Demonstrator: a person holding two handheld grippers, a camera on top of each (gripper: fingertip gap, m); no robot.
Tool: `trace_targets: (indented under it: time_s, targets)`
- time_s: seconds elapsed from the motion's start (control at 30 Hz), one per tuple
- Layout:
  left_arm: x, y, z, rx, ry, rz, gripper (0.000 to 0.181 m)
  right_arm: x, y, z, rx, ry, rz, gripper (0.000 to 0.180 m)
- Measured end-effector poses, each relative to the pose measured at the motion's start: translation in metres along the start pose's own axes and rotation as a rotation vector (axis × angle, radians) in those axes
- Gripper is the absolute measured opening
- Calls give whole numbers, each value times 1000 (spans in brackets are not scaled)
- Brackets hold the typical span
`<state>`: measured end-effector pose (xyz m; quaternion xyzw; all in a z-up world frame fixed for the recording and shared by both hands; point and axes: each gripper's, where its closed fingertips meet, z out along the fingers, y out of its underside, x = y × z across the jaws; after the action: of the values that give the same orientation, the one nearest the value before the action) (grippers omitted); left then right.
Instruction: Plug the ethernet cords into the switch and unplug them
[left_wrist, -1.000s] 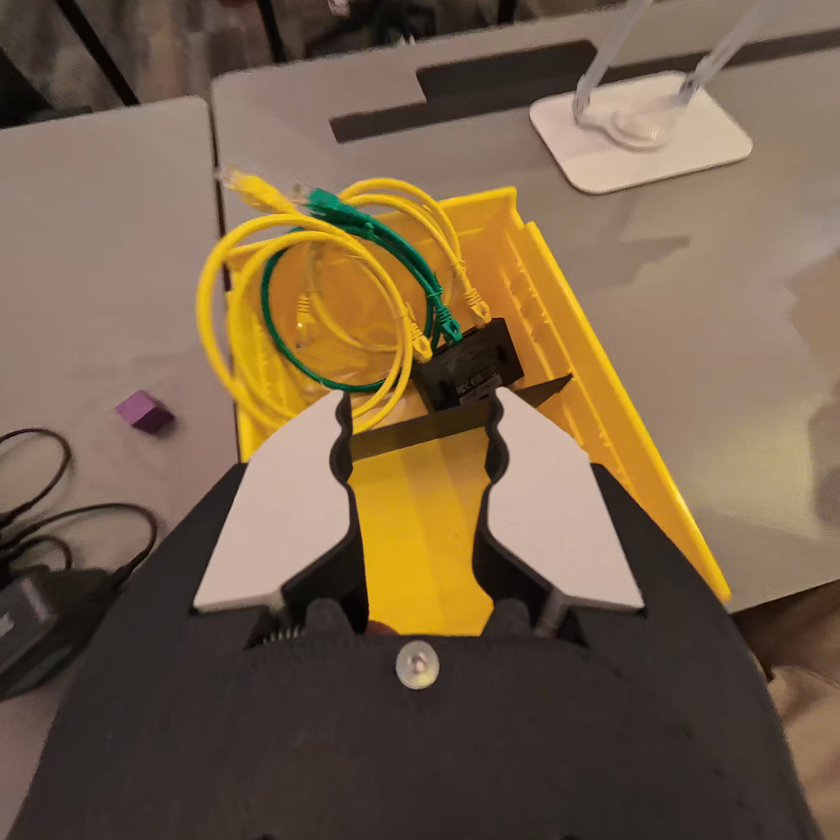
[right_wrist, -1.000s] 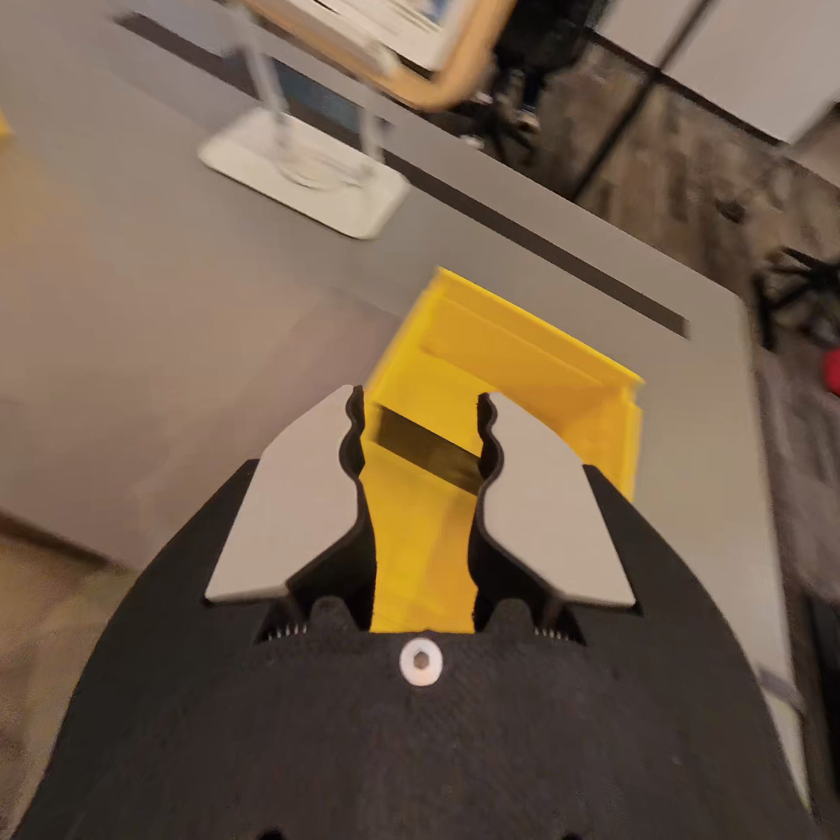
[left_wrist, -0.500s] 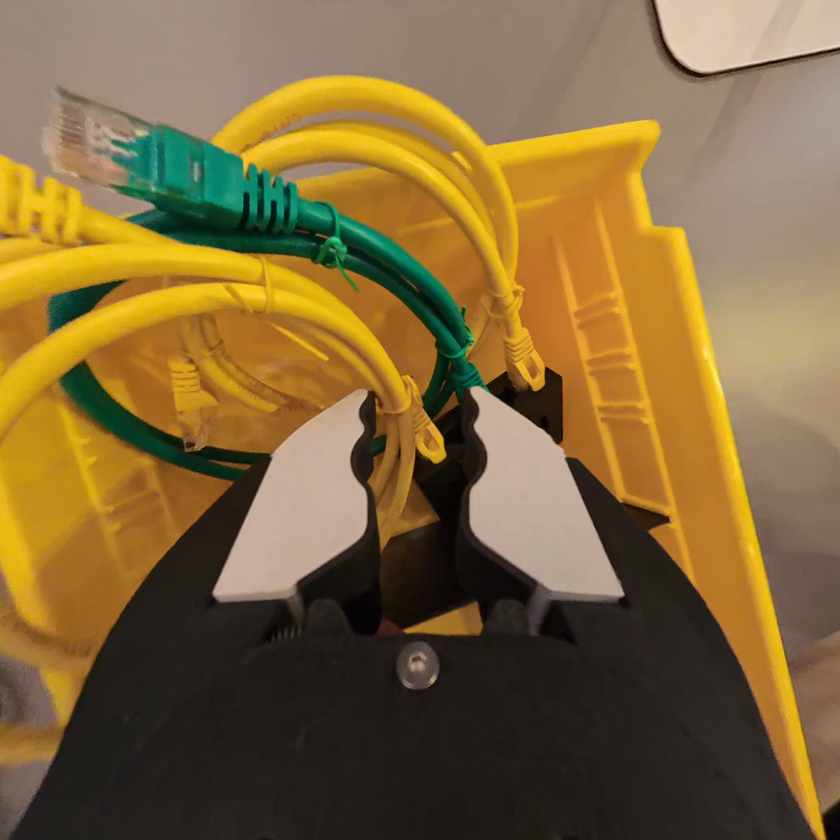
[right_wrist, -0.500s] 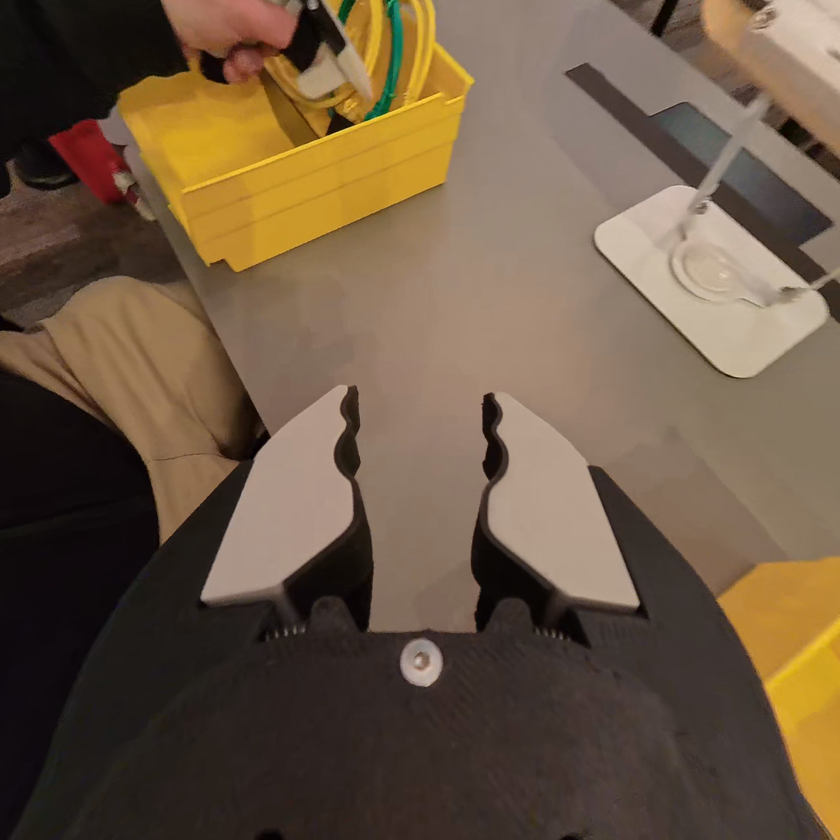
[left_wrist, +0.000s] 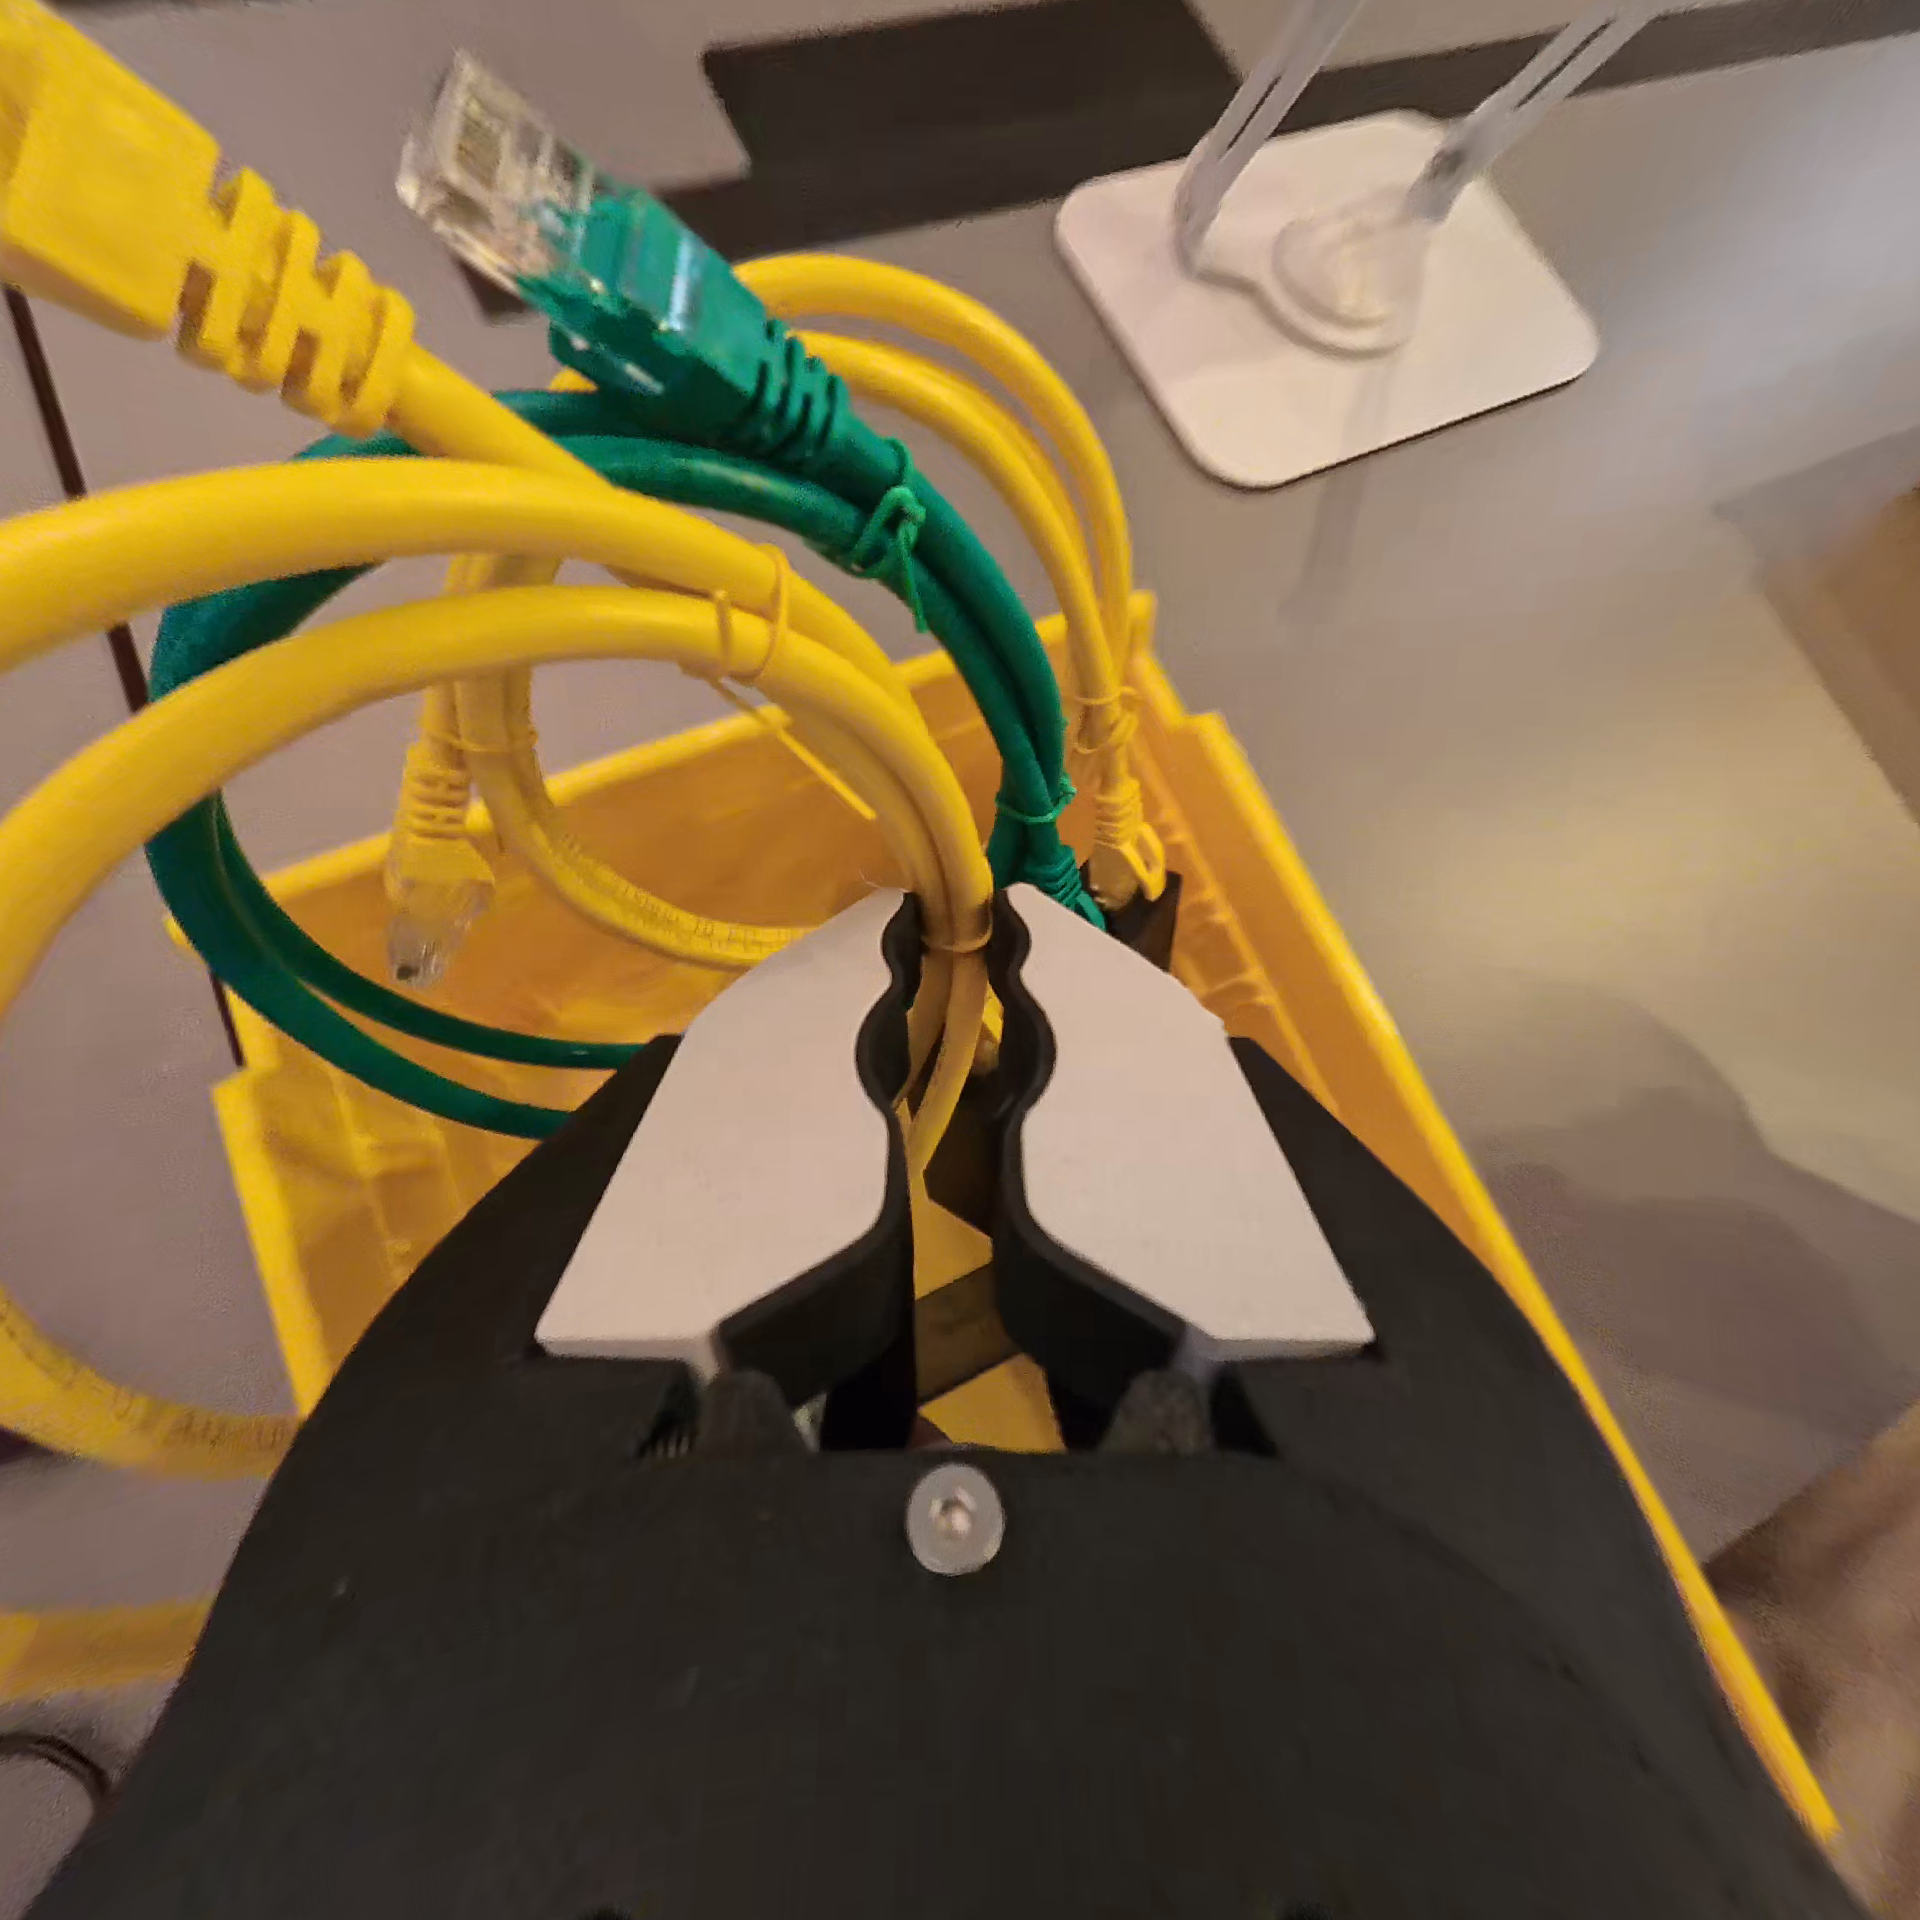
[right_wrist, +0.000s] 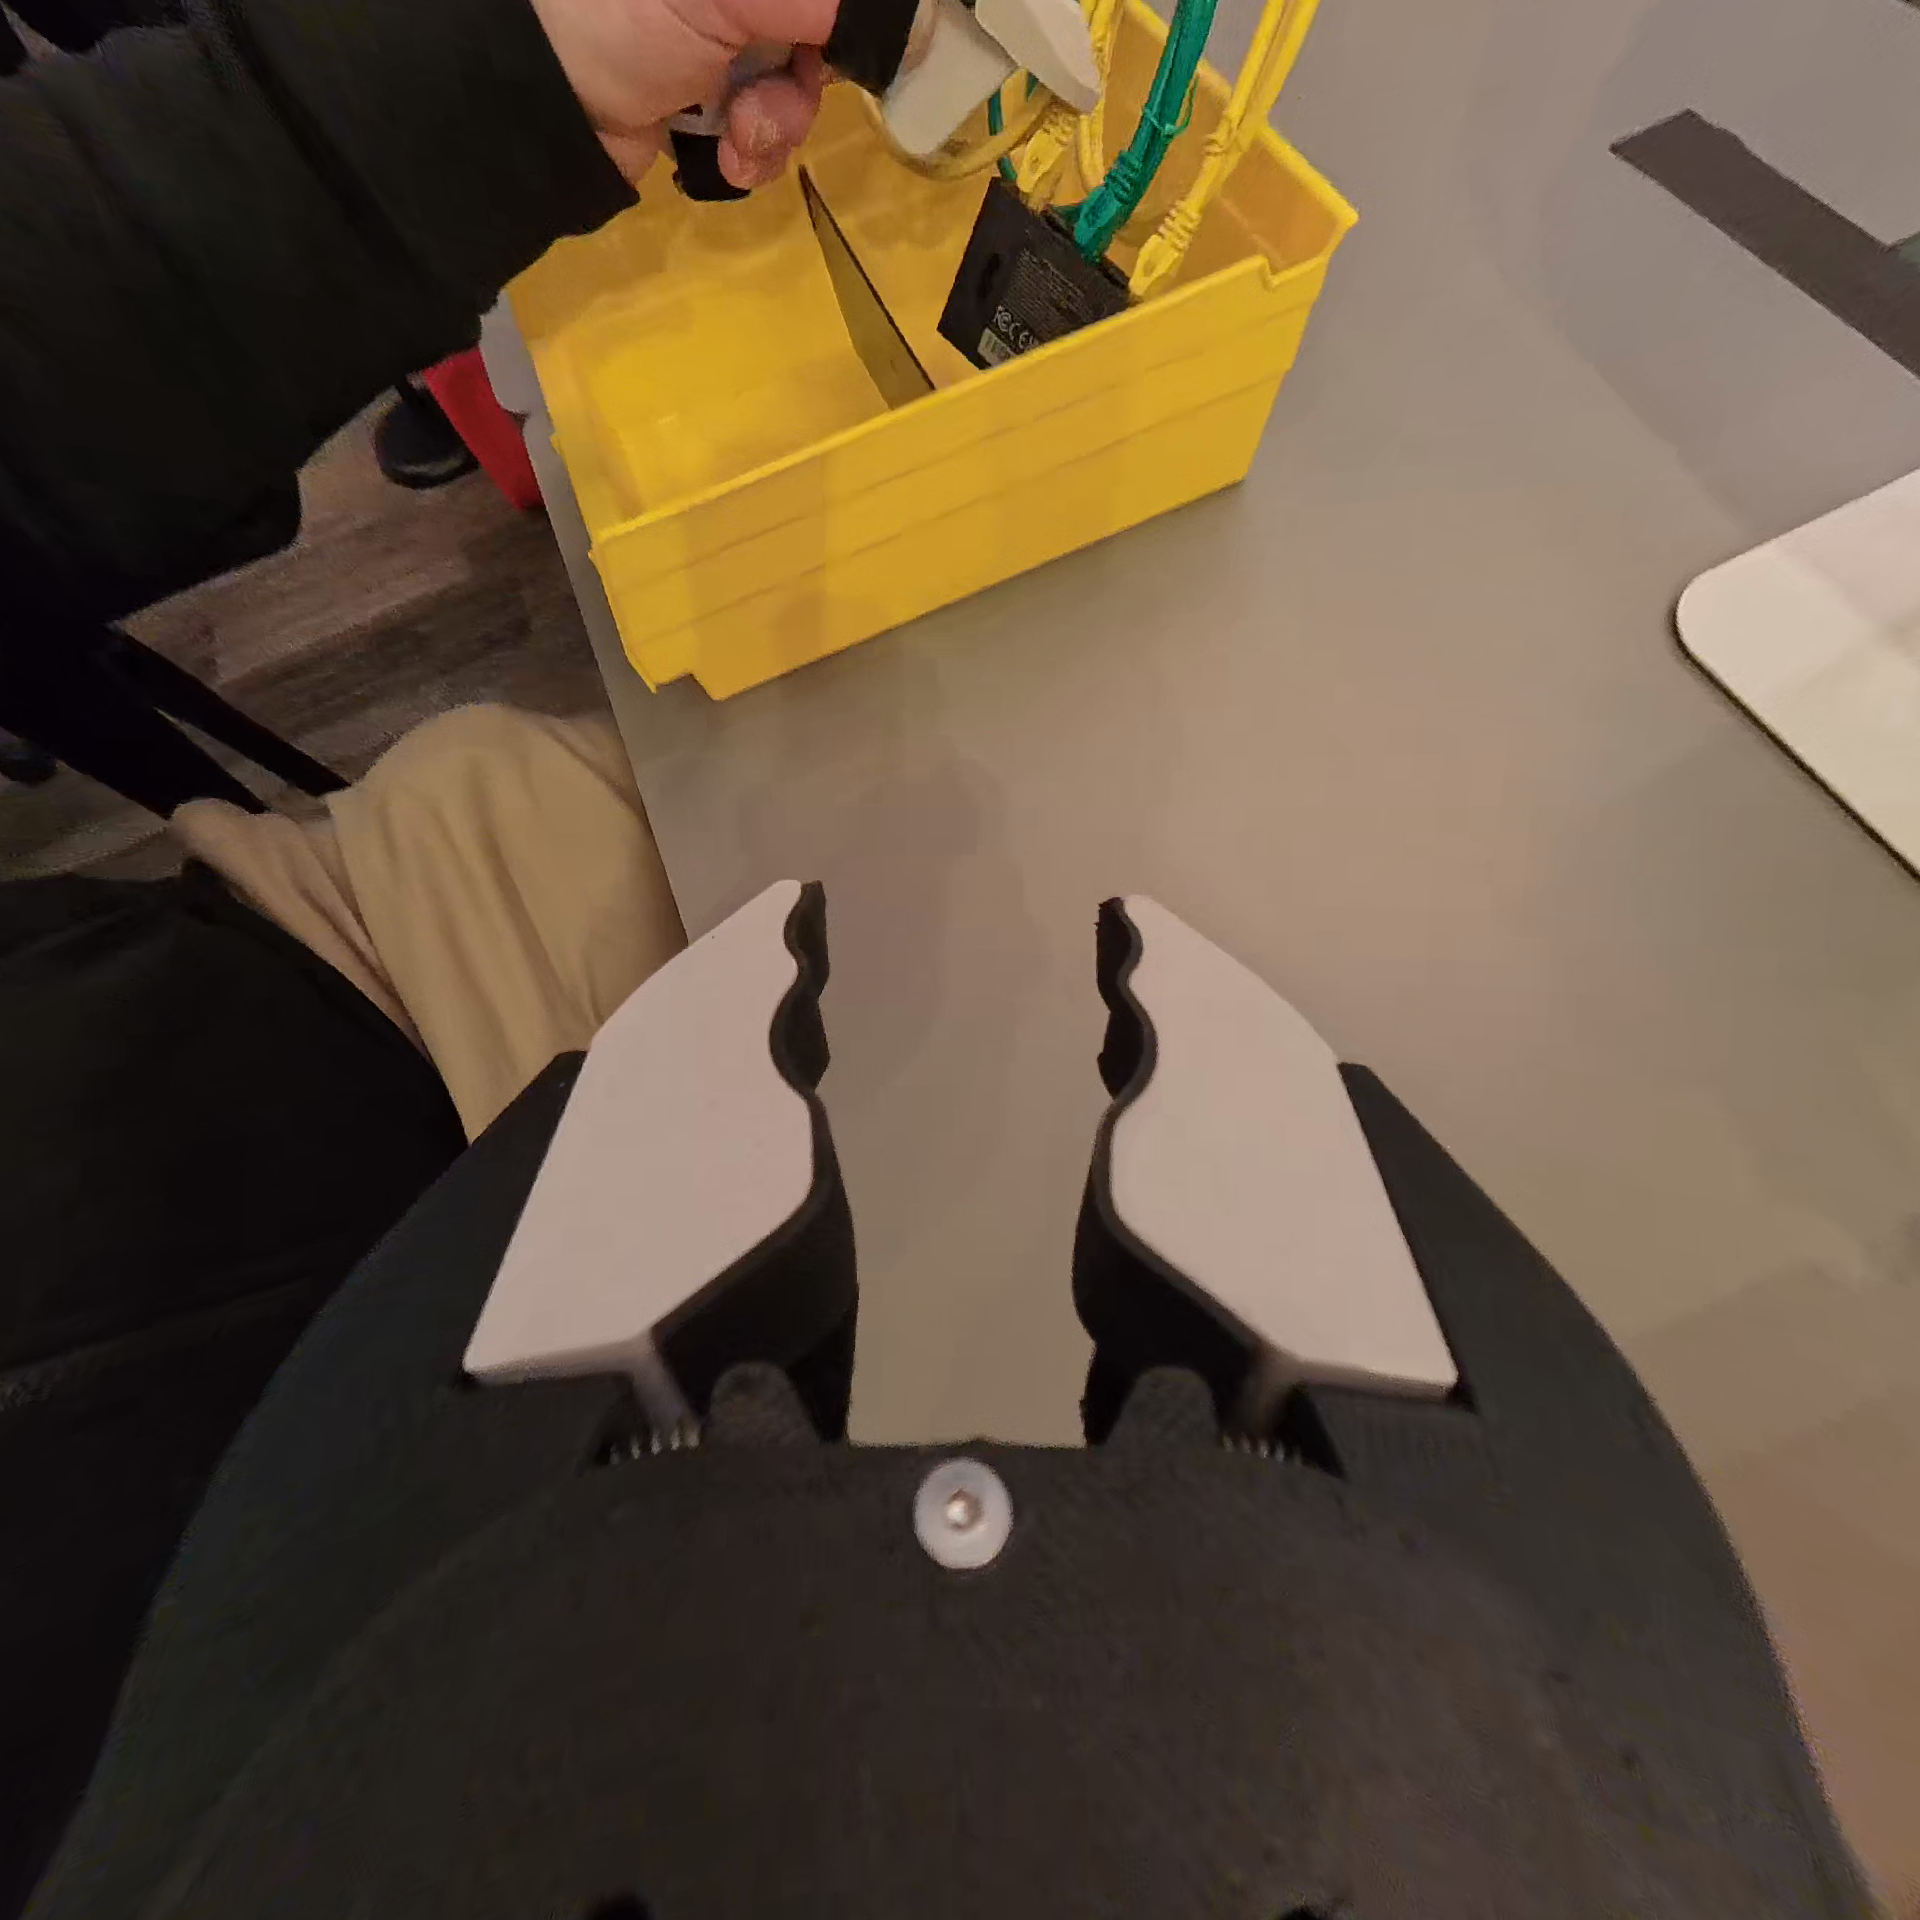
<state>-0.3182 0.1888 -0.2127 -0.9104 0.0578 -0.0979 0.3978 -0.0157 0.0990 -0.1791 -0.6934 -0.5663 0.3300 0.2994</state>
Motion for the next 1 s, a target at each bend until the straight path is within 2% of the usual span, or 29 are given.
trace_targets:
  time_s: [0.17,0.3,0.37,0.5,0.63,0.67,0.73,0.8,0.93,0.97,1.0]
  targets:
    - [41,-46,-53,127,23,194,12,-5,-25,-2,73,12,-69,58]
    - [101,-69,-83,183,106,329,12,-11,-55,-7,180,3,-102,68]
    - [140,-70,-89,185,190,403,12,-13,-67,-6,227,-21,-100,76]
    - [213,-56,-87,149,340,528,12,-14,-78,0,314,-122,-17,80]
    - [262,-43,-79,123,476,567,12,-19,-60,12,277,-238,35,80]
    - [270,-40,-76,114,502,571,12,-21,-55,14,268,-264,44,75]
    - [280,-36,-68,101,511,580,12,-24,-47,17,252,-324,77,45]
    - [286,-31,-61,84,524,580,12,-26,-39,21,225,-357,95,27]
    - [284,-34,-48,116,496,568,17,-21,-35,26,235,-371,162,26]
    - [283,-37,-48,133,492,570,28,-19,-37,25,262,-382,188,26]
    - [280,-41,-50,155,477,567,48,-16,-39,23,286,-387,212,26]
